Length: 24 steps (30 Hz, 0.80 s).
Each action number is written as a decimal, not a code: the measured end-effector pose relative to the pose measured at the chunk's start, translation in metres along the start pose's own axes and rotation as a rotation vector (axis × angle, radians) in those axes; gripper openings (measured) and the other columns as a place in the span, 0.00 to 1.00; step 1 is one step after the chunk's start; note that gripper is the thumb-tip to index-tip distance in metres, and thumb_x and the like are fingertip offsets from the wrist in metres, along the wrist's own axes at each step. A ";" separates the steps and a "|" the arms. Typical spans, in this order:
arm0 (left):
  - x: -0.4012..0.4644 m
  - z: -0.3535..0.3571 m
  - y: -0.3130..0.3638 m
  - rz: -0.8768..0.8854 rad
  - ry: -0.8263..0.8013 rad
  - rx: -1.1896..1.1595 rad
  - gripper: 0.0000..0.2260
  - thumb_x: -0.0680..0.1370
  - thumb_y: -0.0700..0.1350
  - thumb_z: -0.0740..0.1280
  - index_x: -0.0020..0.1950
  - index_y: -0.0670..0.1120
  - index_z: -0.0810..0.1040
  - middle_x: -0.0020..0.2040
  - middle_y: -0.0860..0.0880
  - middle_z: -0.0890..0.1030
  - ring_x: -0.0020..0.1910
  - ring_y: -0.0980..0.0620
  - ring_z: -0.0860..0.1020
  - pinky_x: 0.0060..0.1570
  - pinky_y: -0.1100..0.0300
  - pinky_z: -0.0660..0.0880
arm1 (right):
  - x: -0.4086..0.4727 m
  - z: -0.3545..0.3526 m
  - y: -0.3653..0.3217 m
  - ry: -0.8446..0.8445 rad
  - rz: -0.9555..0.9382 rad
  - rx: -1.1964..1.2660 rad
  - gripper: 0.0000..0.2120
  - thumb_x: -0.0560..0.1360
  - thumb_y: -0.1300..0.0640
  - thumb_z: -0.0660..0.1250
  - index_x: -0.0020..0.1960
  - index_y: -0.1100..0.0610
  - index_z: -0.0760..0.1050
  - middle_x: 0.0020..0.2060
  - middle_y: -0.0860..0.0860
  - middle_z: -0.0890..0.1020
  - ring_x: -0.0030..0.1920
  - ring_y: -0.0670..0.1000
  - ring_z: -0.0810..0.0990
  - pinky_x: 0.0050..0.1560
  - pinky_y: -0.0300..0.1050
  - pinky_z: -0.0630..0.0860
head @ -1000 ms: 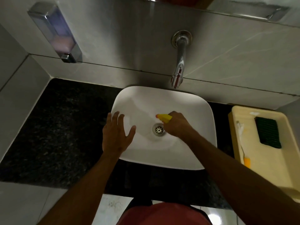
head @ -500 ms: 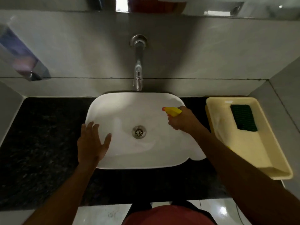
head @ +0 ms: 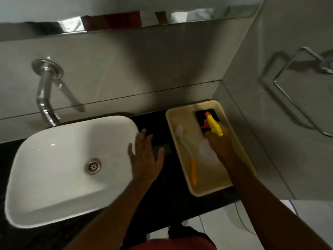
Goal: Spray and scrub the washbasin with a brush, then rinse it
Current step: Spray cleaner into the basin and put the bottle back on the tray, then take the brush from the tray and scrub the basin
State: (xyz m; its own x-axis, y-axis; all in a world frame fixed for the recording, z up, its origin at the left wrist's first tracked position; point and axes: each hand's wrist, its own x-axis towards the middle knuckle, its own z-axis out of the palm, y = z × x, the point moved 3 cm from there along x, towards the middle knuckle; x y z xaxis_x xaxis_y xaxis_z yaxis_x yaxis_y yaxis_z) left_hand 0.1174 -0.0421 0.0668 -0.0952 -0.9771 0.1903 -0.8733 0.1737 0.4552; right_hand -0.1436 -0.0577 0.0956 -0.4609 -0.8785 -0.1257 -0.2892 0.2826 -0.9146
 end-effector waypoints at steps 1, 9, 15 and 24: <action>-0.003 0.016 0.020 0.056 -0.055 -0.017 0.28 0.79 0.57 0.60 0.74 0.42 0.72 0.79 0.42 0.67 0.79 0.42 0.62 0.74 0.38 0.59 | 0.005 -0.014 0.012 0.027 0.031 0.002 0.21 0.70 0.71 0.67 0.62 0.60 0.78 0.50 0.60 0.83 0.48 0.53 0.80 0.45 0.47 0.76; -0.051 0.126 0.081 -0.070 -0.443 0.017 0.34 0.78 0.65 0.45 0.80 0.48 0.56 0.83 0.47 0.54 0.82 0.49 0.47 0.79 0.41 0.45 | 0.021 -0.077 0.104 0.132 0.127 0.083 0.18 0.73 0.69 0.69 0.62 0.61 0.77 0.54 0.59 0.83 0.53 0.55 0.81 0.48 0.42 0.78; -0.066 0.164 0.085 -0.108 -0.455 0.061 0.35 0.77 0.63 0.48 0.79 0.45 0.61 0.82 0.42 0.59 0.82 0.41 0.50 0.77 0.36 0.52 | 0.005 -0.079 0.120 0.100 0.087 0.072 0.24 0.69 0.63 0.77 0.64 0.58 0.76 0.55 0.57 0.82 0.48 0.51 0.79 0.49 0.45 0.77; -0.068 0.155 0.080 -0.129 -0.350 0.037 0.30 0.81 0.60 0.49 0.78 0.46 0.61 0.82 0.43 0.58 0.82 0.45 0.51 0.77 0.38 0.50 | -0.107 -0.041 0.142 0.434 0.335 0.178 0.16 0.69 0.67 0.74 0.43 0.46 0.79 0.41 0.46 0.84 0.43 0.43 0.83 0.46 0.46 0.81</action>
State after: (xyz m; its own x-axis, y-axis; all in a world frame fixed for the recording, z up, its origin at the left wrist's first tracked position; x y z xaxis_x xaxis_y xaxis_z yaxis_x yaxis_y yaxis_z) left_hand -0.0201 0.0193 -0.0445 -0.1356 -0.9746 -0.1784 -0.9048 0.0485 0.4231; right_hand -0.1702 0.0922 -0.0048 -0.8161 -0.5028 -0.2849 0.0603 0.4162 -0.9073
